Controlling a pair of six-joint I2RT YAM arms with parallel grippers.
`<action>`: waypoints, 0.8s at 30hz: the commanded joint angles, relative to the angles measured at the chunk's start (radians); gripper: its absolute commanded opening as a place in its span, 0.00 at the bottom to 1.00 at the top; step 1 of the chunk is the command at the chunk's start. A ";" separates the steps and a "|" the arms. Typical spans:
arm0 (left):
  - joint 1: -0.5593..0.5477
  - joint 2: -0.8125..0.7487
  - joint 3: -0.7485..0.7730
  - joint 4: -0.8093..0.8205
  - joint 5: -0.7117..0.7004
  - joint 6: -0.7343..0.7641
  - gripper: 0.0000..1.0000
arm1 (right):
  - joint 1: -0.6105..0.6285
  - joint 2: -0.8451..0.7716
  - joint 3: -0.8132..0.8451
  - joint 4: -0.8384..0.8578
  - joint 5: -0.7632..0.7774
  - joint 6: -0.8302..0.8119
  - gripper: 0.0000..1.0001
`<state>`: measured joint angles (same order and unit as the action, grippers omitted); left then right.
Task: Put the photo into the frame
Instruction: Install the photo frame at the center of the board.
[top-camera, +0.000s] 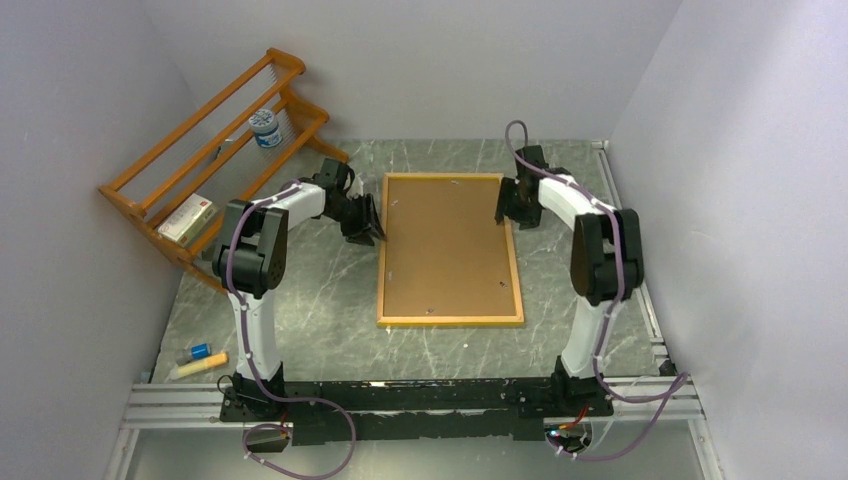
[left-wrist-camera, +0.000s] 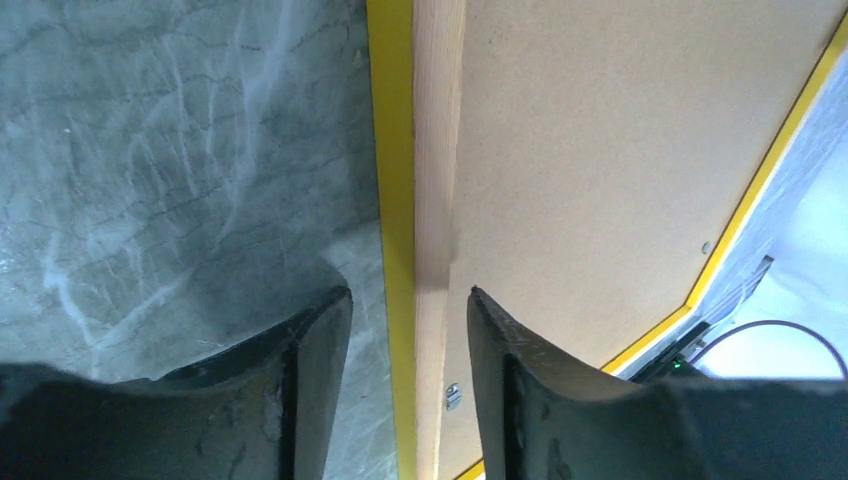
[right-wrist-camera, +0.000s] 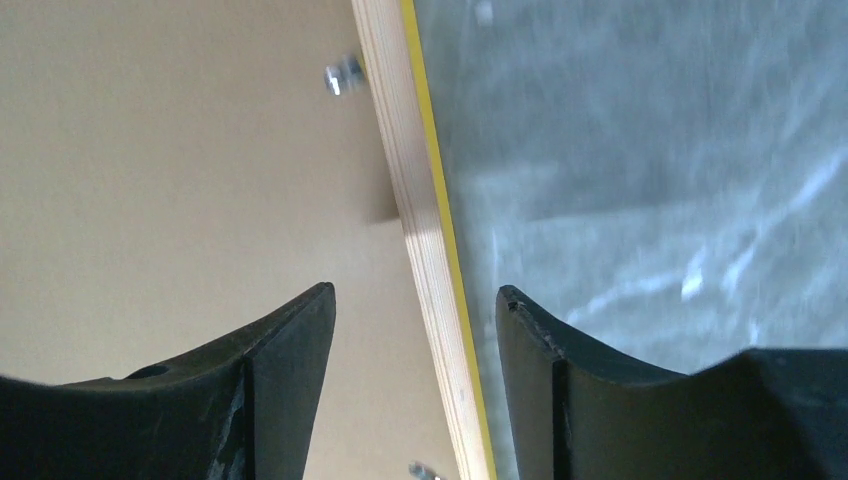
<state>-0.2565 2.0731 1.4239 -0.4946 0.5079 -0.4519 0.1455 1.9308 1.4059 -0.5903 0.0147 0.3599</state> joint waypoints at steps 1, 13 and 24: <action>-0.003 -0.023 -0.005 -0.024 -0.019 -0.005 0.57 | 0.023 -0.166 -0.167 0.031 -0.033 0.049 0.64; -0.003 -0.179 -0.199 0.008 0.001 -0.041 0.68 | 0.183 -0.386 -0.498 -0.065 0.151 0.199 0.73; -0.003 -0.200 -0.267 0.014 0.030 -0.024 0.61 | 0.201 -0.369 -0.502 -0.028 0.197 0.214 0.69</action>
<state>-0.2573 1.9003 1.1812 -0.4755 0.5293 -0.4908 0.3420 1.5517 0.8875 -0.6422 0.1558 0.5587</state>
